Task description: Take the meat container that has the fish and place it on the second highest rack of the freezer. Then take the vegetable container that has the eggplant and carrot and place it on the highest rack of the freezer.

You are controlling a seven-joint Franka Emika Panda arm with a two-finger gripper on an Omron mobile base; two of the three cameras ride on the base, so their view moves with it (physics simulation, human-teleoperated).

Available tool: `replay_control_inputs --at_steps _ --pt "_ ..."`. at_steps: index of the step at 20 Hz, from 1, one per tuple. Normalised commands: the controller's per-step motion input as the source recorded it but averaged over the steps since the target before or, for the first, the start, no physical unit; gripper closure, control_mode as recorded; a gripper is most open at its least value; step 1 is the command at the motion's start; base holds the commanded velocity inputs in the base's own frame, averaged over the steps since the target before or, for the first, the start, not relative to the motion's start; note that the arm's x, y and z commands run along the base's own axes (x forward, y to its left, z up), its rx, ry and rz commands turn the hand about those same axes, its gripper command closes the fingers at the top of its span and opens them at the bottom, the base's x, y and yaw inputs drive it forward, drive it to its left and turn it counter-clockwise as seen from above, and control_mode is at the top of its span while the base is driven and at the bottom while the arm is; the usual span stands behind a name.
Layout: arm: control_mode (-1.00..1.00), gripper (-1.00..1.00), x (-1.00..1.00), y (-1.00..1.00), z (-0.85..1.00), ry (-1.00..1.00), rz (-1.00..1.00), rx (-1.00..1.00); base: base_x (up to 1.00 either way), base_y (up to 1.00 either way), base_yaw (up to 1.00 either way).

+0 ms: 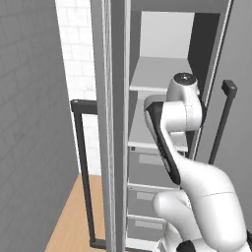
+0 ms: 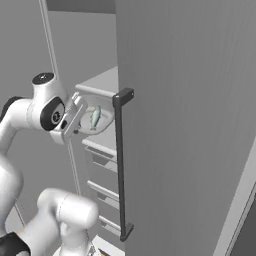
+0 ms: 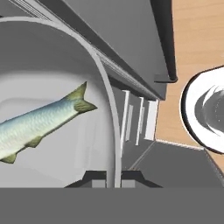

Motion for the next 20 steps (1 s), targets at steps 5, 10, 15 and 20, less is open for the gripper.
replay_control_inputs --at_steps 5,10,15,20 --pt "-1.00 1.00 0.84 -0.22 -0.56 0.00 -0.09 0.00 0.00 0.00 0.00" --pt "-1.00 1.00 0.63 -0.34 -0.76 0.00 -0.07 0.00 0.00 0.00 0.00" --pt "-1.00 1.00 0.28 -0.36 -0.71 0.02 -0.06 0.00 0.00 0.00 0.00" --pt "-1.00 1.00 0.37 -0.02 -0.38 0.06 -0.05 0.00 0.00 0.00 0.00"
